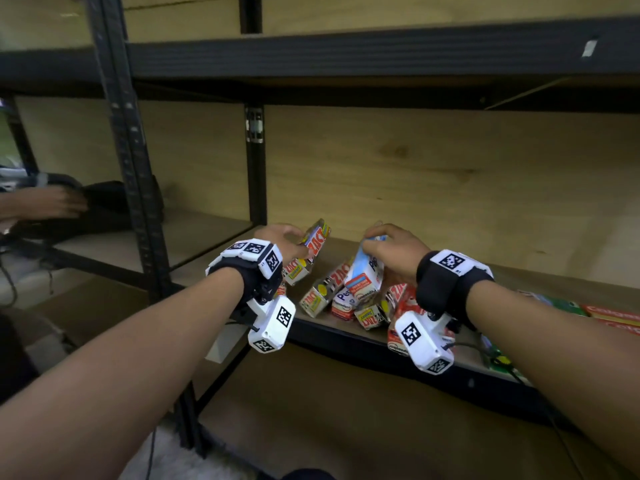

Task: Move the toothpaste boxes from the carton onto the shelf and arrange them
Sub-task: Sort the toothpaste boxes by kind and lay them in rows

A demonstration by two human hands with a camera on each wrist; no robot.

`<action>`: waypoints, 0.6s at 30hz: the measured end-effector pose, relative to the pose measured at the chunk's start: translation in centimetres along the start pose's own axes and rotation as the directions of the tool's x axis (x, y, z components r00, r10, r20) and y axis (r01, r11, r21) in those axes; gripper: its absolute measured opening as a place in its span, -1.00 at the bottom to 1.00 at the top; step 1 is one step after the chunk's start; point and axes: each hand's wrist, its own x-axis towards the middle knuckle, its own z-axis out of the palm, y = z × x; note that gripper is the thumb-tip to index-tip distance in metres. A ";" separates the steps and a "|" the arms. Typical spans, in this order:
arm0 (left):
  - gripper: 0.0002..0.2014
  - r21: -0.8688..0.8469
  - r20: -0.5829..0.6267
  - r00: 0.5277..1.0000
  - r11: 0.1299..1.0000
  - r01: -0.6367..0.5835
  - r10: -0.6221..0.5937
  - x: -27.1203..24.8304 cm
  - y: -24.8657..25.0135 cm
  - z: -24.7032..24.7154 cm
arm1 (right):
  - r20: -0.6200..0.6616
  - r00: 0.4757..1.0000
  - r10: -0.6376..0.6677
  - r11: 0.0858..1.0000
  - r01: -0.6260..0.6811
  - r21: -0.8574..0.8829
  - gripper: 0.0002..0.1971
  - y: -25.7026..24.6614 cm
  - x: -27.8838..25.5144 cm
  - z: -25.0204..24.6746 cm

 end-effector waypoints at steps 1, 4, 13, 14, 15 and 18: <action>-0.48 0.043 -0.023 1.000 0.999 -0.005 0.006 0.3 -0.5 -0.3 | 0.008 1.000 0.003 1.000 -0.003 0.007 -0.71 -0.5 0.3 0.8; -0.54 0.055 -0.081 0.997 0.998 0.006 -0.002 0.7 -1.9 -0.9 | 0.071 0.997 0.004 1.000 -0.004 0.001 -0.71 -1.8 1.2 3.1; -0.42 -0.181 -0.039 0.992 0.977 0.114 -0.123 2.2 -4.7 -0.5 | 0.175 0.983 0.051 0.994 -0.032 -0.106 -0.79 -3.5 4.1 8.4; -0.41 -0.204 -0.031 0.991 0.972 0.117 -0.126 2.3 -4.9 -0.4 | 0.191 0.980 0.063 0.992 -0.039 -0.123 -0.79 -3.4 4.4 8.7; -0.42 -0.230 -0.025 0.991 0.965 0.124 -0.133 2.4 -5.1 -0.3 | 0.197 0.978 0.075 0.991 -0.051 -0.124 -0.80 -3.2 4.8 9.0; -0.42 -0.281 -0.002 0.990 0.950 0.132 -0.139 2.7 -5.8 -0.3 | 0.196 0.976 0.093 0.994 -0.079 -0.080 -0.81 -2.6 5.7 9.9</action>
